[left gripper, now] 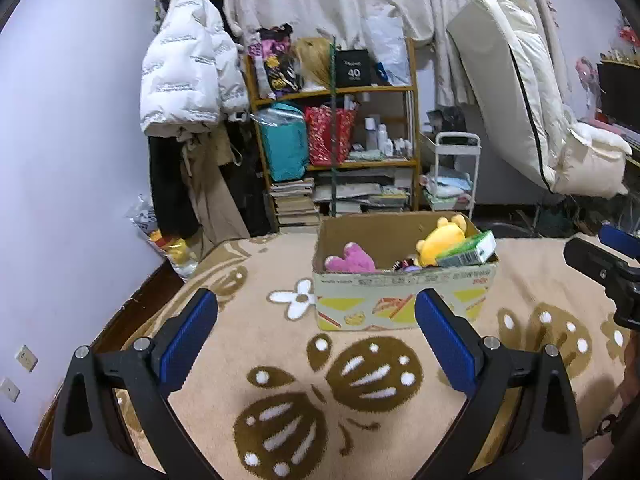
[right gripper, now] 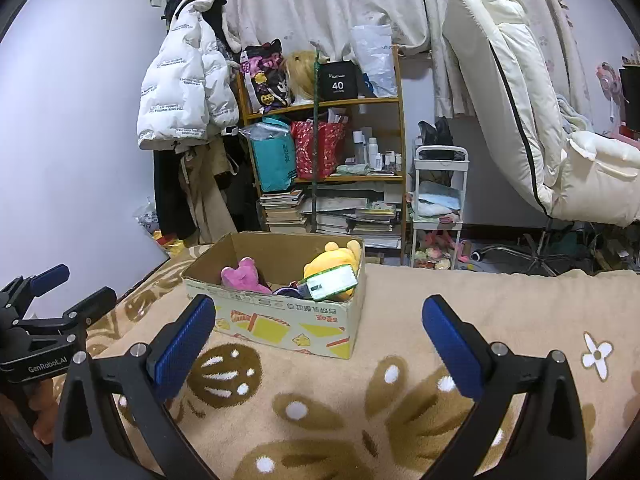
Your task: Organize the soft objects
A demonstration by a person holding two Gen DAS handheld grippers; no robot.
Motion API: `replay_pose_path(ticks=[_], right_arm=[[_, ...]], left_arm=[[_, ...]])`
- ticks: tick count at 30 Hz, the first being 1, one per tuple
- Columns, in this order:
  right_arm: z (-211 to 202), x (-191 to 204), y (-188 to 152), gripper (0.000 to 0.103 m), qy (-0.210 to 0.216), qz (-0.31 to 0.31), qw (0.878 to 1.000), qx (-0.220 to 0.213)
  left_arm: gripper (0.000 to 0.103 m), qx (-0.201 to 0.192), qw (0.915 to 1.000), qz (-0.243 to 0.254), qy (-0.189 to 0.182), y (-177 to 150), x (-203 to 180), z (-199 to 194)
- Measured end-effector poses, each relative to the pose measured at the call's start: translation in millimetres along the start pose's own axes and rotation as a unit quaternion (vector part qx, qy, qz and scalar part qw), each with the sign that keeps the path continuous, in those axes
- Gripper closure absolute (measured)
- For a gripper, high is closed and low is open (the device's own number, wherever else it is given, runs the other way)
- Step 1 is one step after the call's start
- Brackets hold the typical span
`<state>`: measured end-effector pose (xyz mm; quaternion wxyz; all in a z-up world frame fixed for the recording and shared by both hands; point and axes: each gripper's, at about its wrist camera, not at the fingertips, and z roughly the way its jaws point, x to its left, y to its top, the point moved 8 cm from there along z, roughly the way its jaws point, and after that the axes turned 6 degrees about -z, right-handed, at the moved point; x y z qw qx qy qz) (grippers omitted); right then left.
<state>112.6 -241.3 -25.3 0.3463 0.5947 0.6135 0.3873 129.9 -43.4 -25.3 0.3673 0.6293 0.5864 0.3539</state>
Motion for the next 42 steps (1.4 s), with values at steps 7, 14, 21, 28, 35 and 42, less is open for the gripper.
replay_pose_path(ticks=[7, 14, 21, 28, 35, 42], right_arm=[[6.3, -3.0, -5.5, 0.000, -0.007, 0.005, 1.000, 0.000], [7.0, -3.4, -5.4, 0.000, -0.007, 0.004, 1.000, 0.000], [6.0, -4.5, -4.2, 0.000, -0.006, 0.004, 1.000, -0.001], [7.4, -5.1, -5.1, 0.000, -0.006, 0.004, 1.000, 0.001], [6.0, -4.7, -3.4, 0.000, -0.007, 0.004, 1.000, 0.000], [6.5, -5.7, -3.0, 0.000, -0.005, 0.004, 1.000, 0.001]], left_arm=[[0.005, -0.002, 1.0000, 0.001, 0.003, -0.3, 0.2, 1.2], [0.005, -0.005, 1.0000, -0.003, 0.007, -0.3, 2.2, 1.6], [0.005, -0.001, 0.9999, -0.006, 0.015, 0.4, 8.9, 2.9], [0.005, 0.003, 0.9999, -0.007, 0.012, -0.8, 9.0, 3.6], [0.005, 0.004, 0.9999, -0.008, 0.012, -0.9, 8.7, 3.9], [0.005, 0.004, 0.9999, -0.010, 0.010, -2.8, 8.7, 4.4]])
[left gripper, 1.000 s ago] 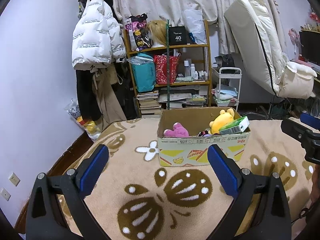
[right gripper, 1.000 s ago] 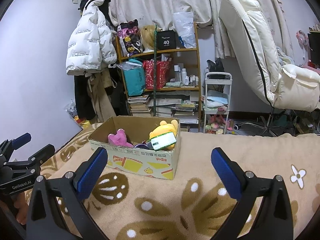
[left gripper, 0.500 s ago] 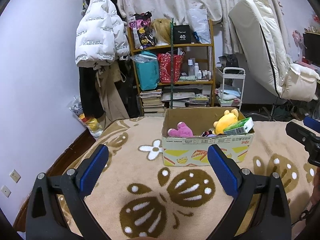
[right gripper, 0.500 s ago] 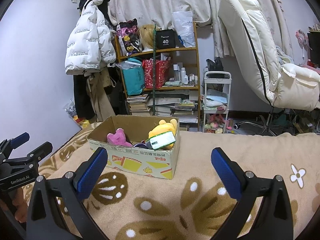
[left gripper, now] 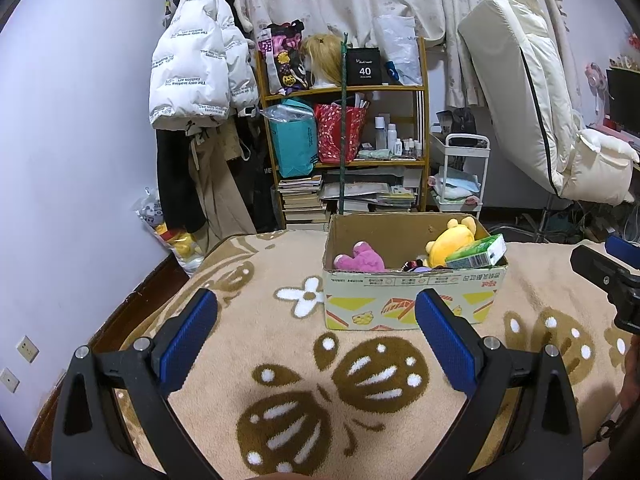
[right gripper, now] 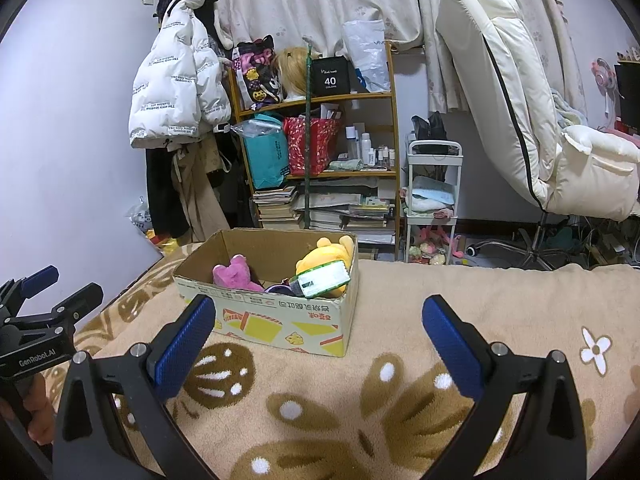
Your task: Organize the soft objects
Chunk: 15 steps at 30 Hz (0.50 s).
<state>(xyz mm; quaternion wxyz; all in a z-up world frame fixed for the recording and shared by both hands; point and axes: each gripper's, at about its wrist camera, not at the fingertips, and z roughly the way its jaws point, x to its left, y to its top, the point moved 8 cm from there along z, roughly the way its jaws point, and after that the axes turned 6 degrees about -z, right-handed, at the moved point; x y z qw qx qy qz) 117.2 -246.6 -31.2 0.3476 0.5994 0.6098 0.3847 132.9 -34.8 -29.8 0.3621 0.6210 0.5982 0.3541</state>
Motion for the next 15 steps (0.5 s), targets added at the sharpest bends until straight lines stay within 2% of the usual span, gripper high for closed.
replay_pose_path(ticks=[15], right_arm=[[-0.1, -1.6, 1.7, 0.000, 0.001, -0.001, 1.000, 0.001]], left_arm=[[0.005, 0.002, 1.0000, -0.006, -0.001, -1.2, 0.3, 0.0]])
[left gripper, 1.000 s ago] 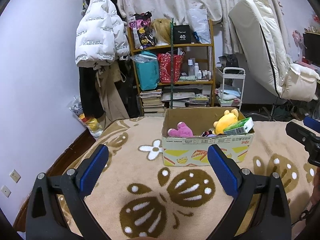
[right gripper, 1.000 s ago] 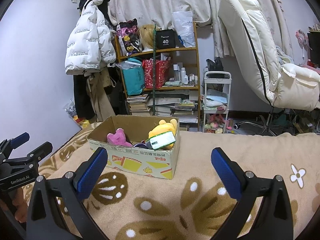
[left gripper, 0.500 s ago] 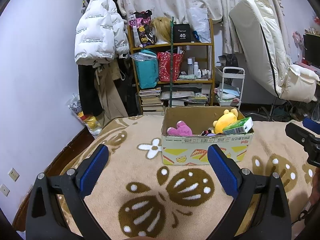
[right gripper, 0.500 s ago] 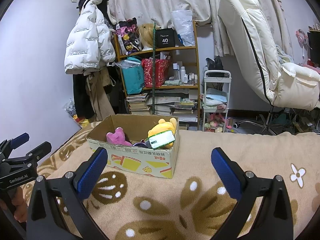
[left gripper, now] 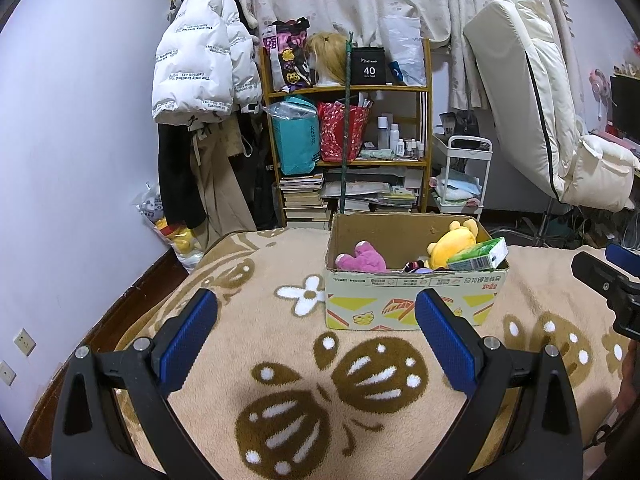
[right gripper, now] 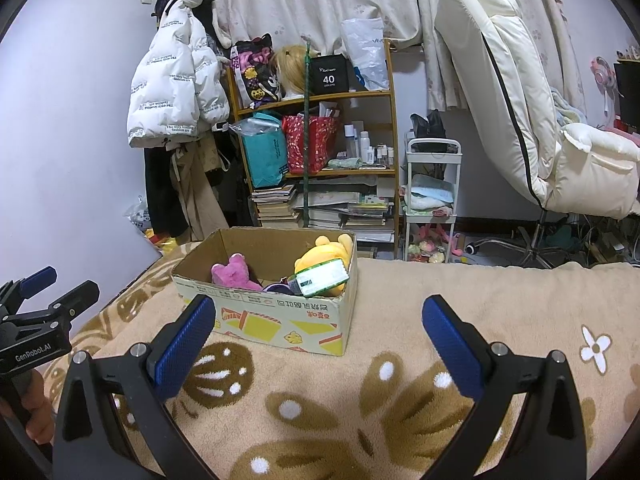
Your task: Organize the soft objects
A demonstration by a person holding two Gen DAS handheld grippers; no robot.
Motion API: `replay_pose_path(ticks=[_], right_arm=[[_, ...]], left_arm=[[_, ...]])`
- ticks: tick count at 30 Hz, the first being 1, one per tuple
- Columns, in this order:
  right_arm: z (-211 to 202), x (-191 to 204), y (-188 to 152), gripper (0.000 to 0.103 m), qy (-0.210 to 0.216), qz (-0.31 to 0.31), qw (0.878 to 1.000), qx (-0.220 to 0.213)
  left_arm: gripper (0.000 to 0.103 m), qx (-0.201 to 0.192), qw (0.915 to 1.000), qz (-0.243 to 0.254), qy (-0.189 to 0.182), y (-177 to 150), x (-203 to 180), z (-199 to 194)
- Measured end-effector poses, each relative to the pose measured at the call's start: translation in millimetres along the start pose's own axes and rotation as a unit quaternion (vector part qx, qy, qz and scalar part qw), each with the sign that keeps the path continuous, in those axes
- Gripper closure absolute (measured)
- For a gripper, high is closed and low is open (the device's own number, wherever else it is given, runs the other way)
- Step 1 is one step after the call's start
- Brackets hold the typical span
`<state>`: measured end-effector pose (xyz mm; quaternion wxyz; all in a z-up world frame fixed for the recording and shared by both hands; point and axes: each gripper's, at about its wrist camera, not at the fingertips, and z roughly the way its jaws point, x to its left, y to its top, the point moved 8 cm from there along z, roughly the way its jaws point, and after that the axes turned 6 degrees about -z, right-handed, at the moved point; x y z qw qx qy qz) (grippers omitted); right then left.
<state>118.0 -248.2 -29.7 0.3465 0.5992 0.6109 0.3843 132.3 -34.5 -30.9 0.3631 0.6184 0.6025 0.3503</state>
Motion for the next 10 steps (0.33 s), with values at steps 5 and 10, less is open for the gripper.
replay_pose_path(ticks=[5, 10], right_arm=[[0.3, -0.5, -1.0, 0.000, -0.001, 0.000, 1.000, -0.002], [1.3, -3.7, -8.2, 0.000, -0.004, 0.002, 1.000, -0.003]], left_arm=[[0.005, 0.000, 1.0000, -0.001, 0.000, 0.8, -0.1, 0.4], [0.005, -0.001, 1.0000, -0.006, 0.002, 0.8, -1.8, -1.1]])
